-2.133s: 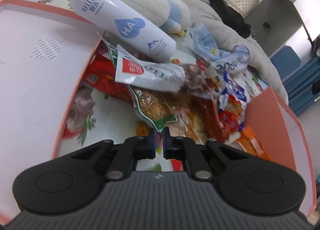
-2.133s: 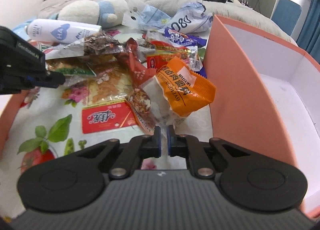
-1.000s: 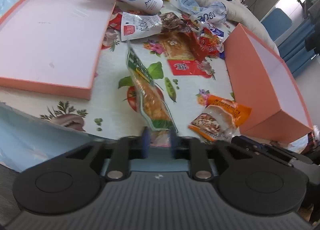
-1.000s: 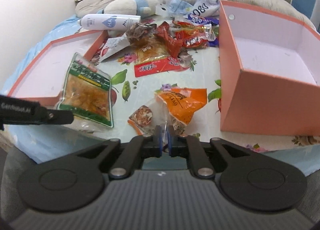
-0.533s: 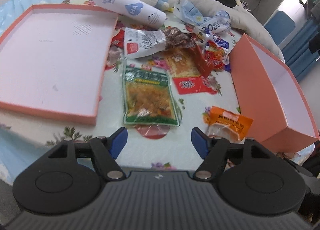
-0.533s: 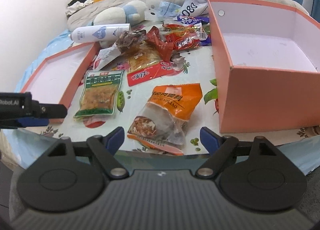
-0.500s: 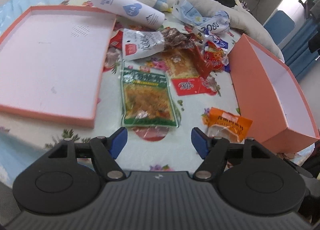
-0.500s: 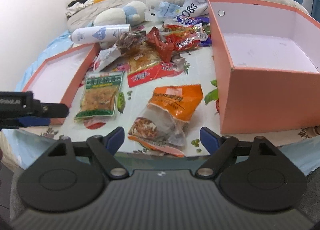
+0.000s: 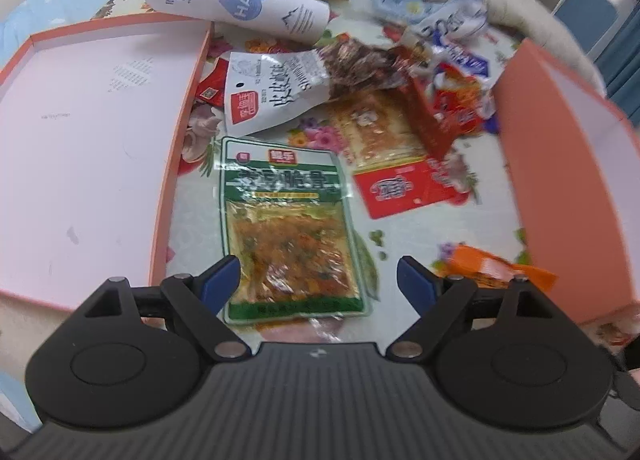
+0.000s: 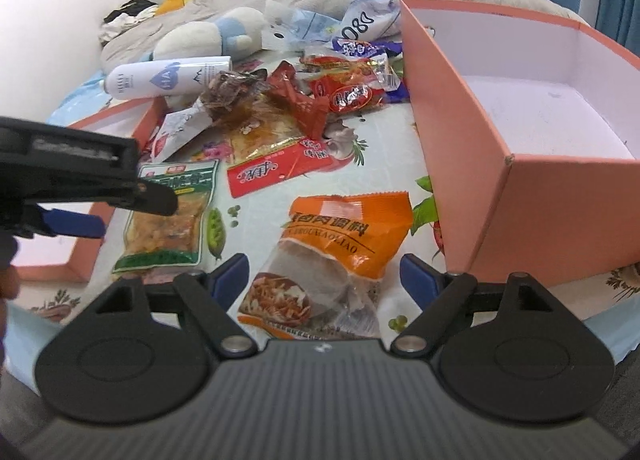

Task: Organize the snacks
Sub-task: 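Close the left gripper on the green pickled-bean pack, then carry both packs into the pink box and open both grippers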

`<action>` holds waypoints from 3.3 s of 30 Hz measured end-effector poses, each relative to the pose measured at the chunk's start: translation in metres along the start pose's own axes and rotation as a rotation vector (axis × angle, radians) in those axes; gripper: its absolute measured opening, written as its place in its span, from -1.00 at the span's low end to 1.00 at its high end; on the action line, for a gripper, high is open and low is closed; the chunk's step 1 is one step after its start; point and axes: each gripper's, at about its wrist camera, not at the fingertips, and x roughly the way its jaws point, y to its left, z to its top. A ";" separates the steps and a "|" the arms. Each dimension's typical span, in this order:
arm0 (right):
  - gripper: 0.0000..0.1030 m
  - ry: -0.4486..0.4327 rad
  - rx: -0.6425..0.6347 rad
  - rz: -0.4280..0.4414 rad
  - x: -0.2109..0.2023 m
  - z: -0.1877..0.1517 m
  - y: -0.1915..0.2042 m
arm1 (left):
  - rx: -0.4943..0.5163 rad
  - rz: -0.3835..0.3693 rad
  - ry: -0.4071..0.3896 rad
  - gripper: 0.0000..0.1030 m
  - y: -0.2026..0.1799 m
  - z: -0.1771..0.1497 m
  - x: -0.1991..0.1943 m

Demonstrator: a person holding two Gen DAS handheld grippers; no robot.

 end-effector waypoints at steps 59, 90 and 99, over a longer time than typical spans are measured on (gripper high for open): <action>-0.52 -0.135 -0.128 0.129 -0.063 0.024 -0.004 | -0.033 -0.056 -0.134 0.02 -0.009 -0.016 -0.079; -0.52 -0.369 -0.059 -0.011 -0.143 0.099 -0.082 | 0.091 -0.272 -0.315 0.02 -0.112 0.004 -0.177; -0.52 -0.403 -0.028 -0.051 -0.146 0.115 -0.122 | 0.173 -0.338 -0.318 0.02 -0.179 0.021 -0.163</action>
